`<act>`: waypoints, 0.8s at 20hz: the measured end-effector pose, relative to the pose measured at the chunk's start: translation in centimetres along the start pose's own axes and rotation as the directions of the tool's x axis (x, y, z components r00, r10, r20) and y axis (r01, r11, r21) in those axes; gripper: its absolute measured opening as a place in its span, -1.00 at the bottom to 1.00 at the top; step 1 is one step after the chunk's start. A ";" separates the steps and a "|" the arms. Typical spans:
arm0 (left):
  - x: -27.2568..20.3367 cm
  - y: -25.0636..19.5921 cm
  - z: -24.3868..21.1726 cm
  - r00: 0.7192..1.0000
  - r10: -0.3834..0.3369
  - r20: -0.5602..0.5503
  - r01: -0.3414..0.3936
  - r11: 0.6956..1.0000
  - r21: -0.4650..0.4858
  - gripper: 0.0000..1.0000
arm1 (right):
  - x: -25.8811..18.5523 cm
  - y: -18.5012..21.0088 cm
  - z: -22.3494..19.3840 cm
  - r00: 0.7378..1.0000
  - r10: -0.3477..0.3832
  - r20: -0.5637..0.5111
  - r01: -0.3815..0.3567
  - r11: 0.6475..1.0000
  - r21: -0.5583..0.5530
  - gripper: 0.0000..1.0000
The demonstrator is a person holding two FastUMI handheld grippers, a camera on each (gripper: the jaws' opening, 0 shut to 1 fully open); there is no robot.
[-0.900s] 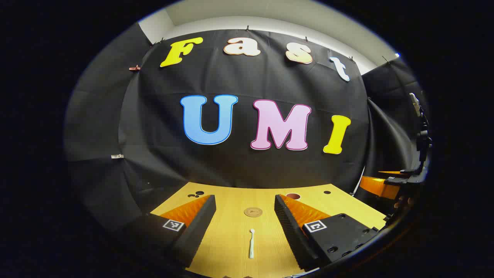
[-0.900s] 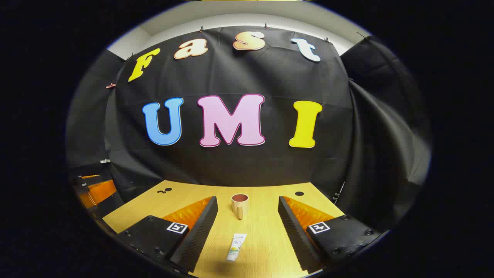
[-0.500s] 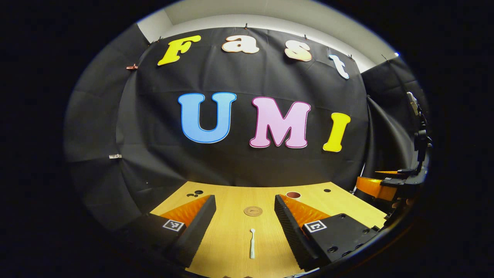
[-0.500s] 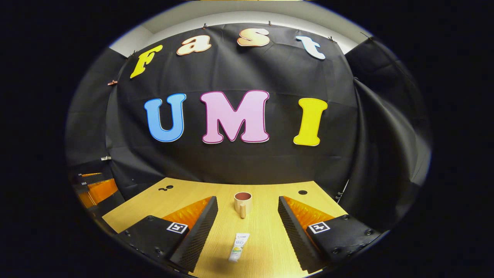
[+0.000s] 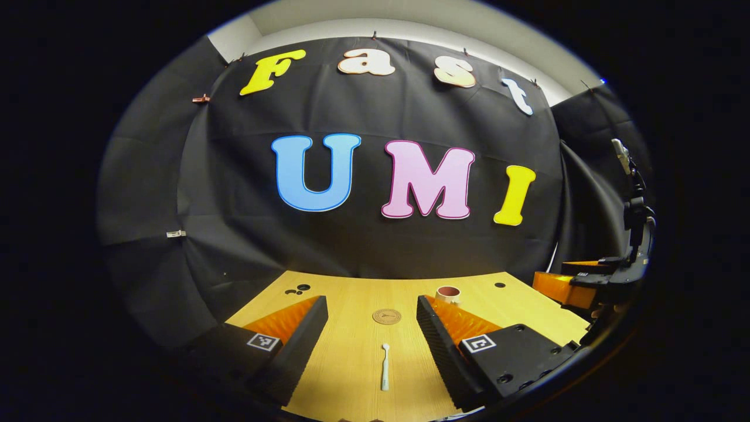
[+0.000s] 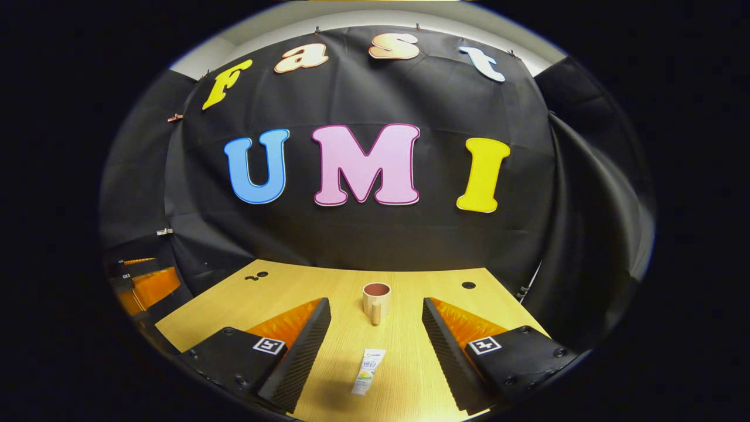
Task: Put the toothbrush and toothpaste on the desktop into the cup, then pick up the cup and place it on the coaster on the desktop.
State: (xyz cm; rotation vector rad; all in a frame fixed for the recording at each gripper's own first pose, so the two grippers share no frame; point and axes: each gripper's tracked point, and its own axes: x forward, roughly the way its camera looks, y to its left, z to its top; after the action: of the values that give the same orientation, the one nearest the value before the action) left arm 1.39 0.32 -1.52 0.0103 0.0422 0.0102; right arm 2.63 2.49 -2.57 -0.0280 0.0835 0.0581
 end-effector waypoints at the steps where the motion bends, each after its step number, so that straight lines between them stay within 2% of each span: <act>1: 0.1 0.0 0.1 1.000 0.003 0.001 -0.003 1.000 -0.002 0.94 | 0.1 0.1 -0.3 1.000 0.005 -0.009 -0.005 1.000 0.000 0.94; 6: 0.3 -0.1 0.0 1.000 0.013 0.002 -0.013 1.000 0.003 0.94 | 1.1 0.3 -1.3 0.998 0.027 -0.054 -0.026 0.999 0.019 0.94; 10: 0.4 0.0 -0.8 0.999 0.030 -0.019 -0.030 1.000 -0.008 0.94 | 2.8 0.6 -4.1 0.988 0.051 -0.149 -0.047 0.999 0.026 0.94; 14: 0.7 0.4 -2.0 0.997 0.063 -0.046 -0.064 0.998 -0.015 0.94 | 5.2 0.9 -7.4 0.958 0.076 -0.277 -0.070 0.997 0.033 0.94; 16: 0.9 0.7 -2.7 0.994 0.086 -0.064 -0.087 0.996 -0.021 0.94 | 6.1 1.0 -9.9 0.931 0.090 -0.353 -0.076 0.996 0.054 0.94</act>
State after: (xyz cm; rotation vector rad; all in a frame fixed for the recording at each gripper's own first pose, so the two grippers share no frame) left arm 2.12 1.04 -4.29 -0.0114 0.1048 0.0976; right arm 7.87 3.56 -12.94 0.0048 0.4492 0.1358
